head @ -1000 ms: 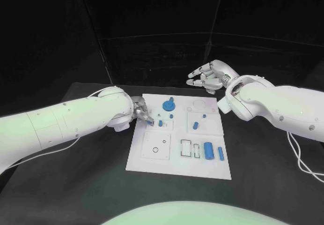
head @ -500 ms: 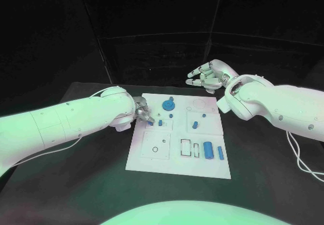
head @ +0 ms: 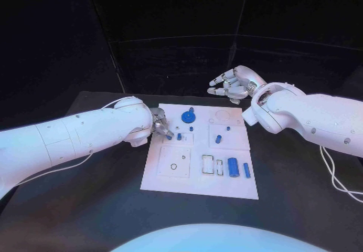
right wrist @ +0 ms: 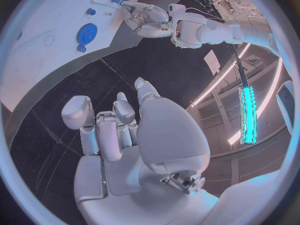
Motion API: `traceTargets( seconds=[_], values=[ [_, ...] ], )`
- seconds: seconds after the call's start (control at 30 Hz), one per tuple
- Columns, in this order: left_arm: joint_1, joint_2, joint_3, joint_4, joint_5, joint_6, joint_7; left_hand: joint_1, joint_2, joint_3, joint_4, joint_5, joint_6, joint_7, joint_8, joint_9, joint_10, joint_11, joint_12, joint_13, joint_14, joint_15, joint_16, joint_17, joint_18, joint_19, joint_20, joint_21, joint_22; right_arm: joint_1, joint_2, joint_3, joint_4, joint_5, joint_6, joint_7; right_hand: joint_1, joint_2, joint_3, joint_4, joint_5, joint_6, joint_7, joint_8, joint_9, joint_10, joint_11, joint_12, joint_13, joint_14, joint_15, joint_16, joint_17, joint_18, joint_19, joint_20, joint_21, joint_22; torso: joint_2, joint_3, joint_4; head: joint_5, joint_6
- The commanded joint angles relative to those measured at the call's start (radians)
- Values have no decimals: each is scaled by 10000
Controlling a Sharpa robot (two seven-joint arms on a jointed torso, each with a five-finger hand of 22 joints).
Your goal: Assemble the parts on the task board
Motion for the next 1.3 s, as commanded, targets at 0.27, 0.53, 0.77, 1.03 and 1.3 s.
traceTargets(
  seconds=[0.27, 0.53, 0.77, 1.03, 1.3],
  values=[
    [-4, 52, -3, -47, -90, 311, -202, 9, 72, 1042, -986, 47, -11, -70, 49, 13, 21, -5, -32, -14, 1055, -88, 31, 2634, -51, 113, -54, -31, -2, 16, 13, 6, 1, 15, 46, 11, 90, 33, -21, -32, 36, -8, -68, 66, 4, -39, -34, 8, -6, 694, -68, -58, 1076, 52, -30, -18, -55, -8, -5, -9, 15, -12, -38],
    [-4, 64, -4, -48, -90, 650, -308, -57, -31, 1065, -1016, 33, 7, -90, 113, 39, 44, -18, -14, -1, 1055, -95, 31, 2634, -59, 126, -58, -4, 36, 16, 13, 5, -5, 15, 58, 8, 90, 33, -21, -32, 36, -8, -68, 66, 4, -39, -34, 8, -6, 694, -68, -58, 1076, 52, -30, -18, -55, -8, -5, -12, 9, -6, -63],
    [-3, 95, -4, -36, -90, 719, -338, -113, -98, 1078, -1036, 28, 48, -119, 183, 67, 98, -40, 39, 54, 1055, -108, 31, 2634, -67, 140, -66, 24, 73, 16, 17, 5, -13, 15, 67, 6, 90, 33, -21, -32, 36, -8, -68, 66, 4, -39, -34, 8, -6, 694, -68, -58, 1076, 52, -30, -18, -55, -8, -2, -13, 11, -2, -86],
    [-3, 123, -5, -70, -91, 669, -343, -204, -129, 1099, -1022, 24, 108, -156, 282, 107, 156, -70, 77, 79, 1055, -132, 31, 2634, -77, 163, -84, 65, 127, 15, 22, 5, -16, 15, 68, 4, 90, 33, -21, -32, 36, -8, -68, 66, 4, -39, -34, 8, -6, 694, -68, -58, 1076, 52, -30, -18, -55, -8, -4, -10, 13, -8, -96],
    [0, 209, -4, -152, -91, 770, -356, -469, -186, 1005, -906, 2, 219, -236, 483, 192, 283, -132, 179, 161, 1055, -180, 31, 2634, -107, 218, -124, 173, 262, 15, 24, 5, -12, 15, 71, 4, 90, 33, -21, -32, 36, -8, -68, 66, 4, -39, -34, 8, -6, 694, -68, -58, 1076, 52, -30, -18, -55, -8, -1, -13, 0, -12, -107]
  ],
)
